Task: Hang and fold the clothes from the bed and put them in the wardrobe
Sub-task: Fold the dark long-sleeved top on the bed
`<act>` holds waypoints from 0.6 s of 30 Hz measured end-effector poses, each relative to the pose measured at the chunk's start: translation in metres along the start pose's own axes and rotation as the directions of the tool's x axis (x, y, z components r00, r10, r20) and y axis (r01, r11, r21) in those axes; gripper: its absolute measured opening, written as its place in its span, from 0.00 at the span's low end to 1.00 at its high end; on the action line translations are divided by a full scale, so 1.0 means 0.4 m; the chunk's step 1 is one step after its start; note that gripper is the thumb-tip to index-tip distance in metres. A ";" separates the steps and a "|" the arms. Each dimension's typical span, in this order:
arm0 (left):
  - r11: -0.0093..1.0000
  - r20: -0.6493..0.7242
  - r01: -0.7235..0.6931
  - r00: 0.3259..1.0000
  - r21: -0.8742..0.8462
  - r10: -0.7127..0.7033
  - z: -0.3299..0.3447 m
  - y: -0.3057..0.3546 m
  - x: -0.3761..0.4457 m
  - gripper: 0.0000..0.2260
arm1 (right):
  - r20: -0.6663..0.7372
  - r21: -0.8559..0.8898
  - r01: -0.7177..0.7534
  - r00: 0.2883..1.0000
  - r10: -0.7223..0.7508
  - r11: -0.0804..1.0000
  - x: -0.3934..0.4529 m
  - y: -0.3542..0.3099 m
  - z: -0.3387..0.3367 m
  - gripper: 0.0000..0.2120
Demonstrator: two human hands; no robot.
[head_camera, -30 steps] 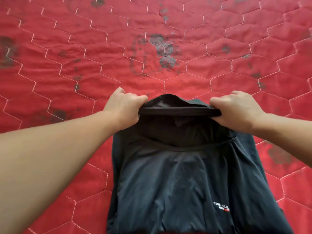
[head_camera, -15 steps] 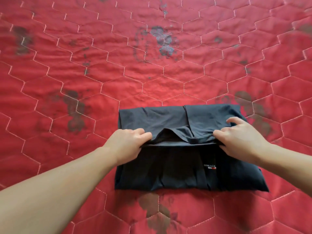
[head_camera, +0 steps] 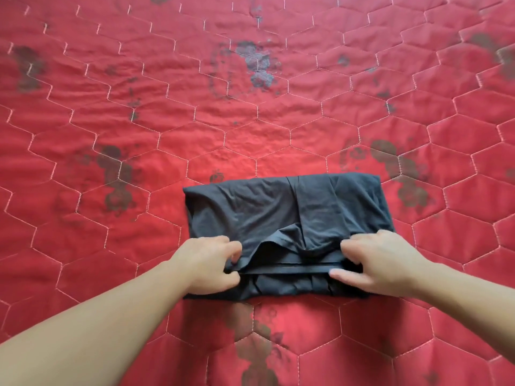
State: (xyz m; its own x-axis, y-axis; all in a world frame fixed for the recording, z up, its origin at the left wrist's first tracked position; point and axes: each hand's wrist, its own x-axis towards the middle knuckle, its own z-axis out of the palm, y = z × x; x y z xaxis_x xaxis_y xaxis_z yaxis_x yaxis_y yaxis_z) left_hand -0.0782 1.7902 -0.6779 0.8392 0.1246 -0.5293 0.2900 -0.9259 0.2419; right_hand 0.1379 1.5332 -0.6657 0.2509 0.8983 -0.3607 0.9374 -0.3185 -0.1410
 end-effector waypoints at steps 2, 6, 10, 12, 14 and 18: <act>0.994 -0.097 0.066 0.993 -0.083 -0.074 -0.002 0.021 0.012 0.15 | -0.218 0.176 -0.073 0.970 0.111 0.982 0.008 -0.007 -0.006 0.21; 0.971 -0.237 0.068 0.964 -0.228 -0.123 -0.006 0.091 0.048 0.18 | -0.176 0.066 -0.193 0.963 0.202 0.979 0.036 -0.018 -0.012 0.27; 0.953 -0.223 0.056 0.967 -0.297 -0.126 0.004 0.141 0.081 0.11 | -0.129 0.034 -0.224 0.965 0.226 0.974 0.048 -0.030 -0.009 0.17; 0.969 -0.239 -0.022 0.970 -0.245 -0.038 0.010 0.148 0.078 0.09 | -0.249 0.147 -0.148 0.951 0.181 0.978 0.041 -0.033 -0.010 0.07; 0.980 -0.228 -0.129 0.969 -0.152 0.092 0.014 0.144 0.066 0.09 | -0.322 0.203 -0.078 0.936 0.142 0.976 0.021 -0.032 -0.008 0.04; 0.991 -0.101 -0.124 0.988 -0.045 0.119 0.019 0.124 0.052 0.10 | -0.164 0.149 -0.136 0.973 0.160 0.979 -0.025 -0.025 0.020 0.12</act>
State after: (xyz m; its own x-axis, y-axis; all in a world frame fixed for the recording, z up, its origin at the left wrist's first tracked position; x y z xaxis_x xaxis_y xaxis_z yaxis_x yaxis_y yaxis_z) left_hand -0.0499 1.7442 -0.6829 0.9097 0.0492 -0.4123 0.2044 -0.9174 0.3416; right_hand 0.1242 1.5251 -0.6680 0.4338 0.8732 -0.2220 0.8480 -0.4790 -0.2270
